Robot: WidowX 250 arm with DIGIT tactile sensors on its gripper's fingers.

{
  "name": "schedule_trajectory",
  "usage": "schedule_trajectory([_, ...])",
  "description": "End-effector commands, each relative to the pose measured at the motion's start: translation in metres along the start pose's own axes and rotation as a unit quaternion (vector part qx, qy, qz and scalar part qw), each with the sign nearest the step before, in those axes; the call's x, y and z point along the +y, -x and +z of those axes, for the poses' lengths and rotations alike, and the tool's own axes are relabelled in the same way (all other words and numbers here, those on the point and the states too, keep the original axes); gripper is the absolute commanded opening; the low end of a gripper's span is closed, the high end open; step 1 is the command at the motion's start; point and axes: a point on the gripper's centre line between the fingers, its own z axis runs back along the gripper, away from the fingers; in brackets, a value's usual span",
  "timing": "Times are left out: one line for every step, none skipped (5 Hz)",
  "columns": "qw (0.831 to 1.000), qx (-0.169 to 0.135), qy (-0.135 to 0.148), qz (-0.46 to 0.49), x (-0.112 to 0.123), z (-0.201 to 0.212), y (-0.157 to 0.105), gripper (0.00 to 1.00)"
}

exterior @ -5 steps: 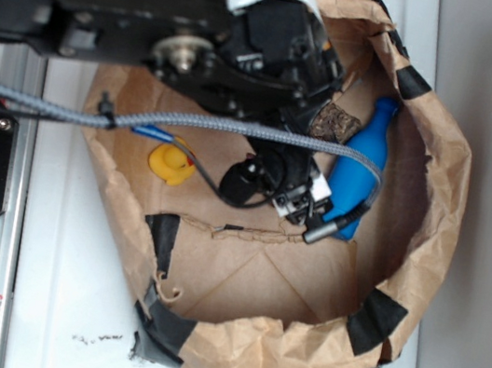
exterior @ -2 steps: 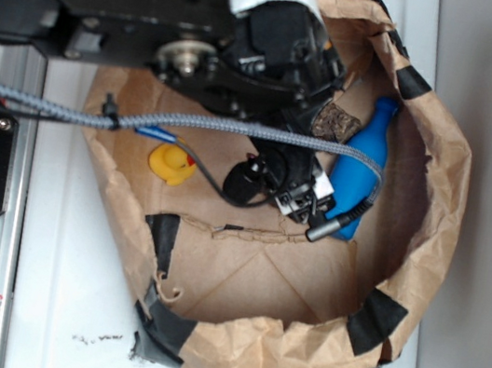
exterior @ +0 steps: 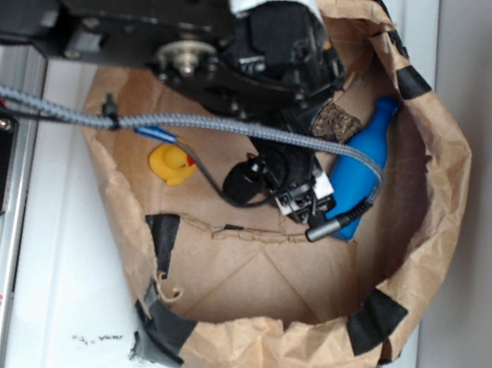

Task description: Grab the silver keys.

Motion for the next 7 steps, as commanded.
schedule_trajectory([0.995, 0.032, -0.004, 0.095, -0.003, -0.035, -0.009, 1.0])
schedule_trajectory([0.992, 0.018, 0.0, 0.124, 0.003, -0.045, -0.006, 1.0])
schedule_trajectory([0.989, 0.008, 0.013, 0.144, 0.006, -0.047, -0.011, 1.0])
schedule_trajectory([0.988, 0.004, 0.023, 0.155, 0.01, -0.056, -0.013, 1.0])
schedule_trajectory([0.987, 0.0, 0.024, 0.16, 0.012, -0.058, -0.012, 1.0])
schedule_trajectory([0.987, -0.005, 0.028, 0.159, 0.016, -0.061, -0.011, 1.0])
schedule_trajectory([0.987, -0.01, 0.029, 0.158, 0.014, -0.061, -0.009, 1.0])
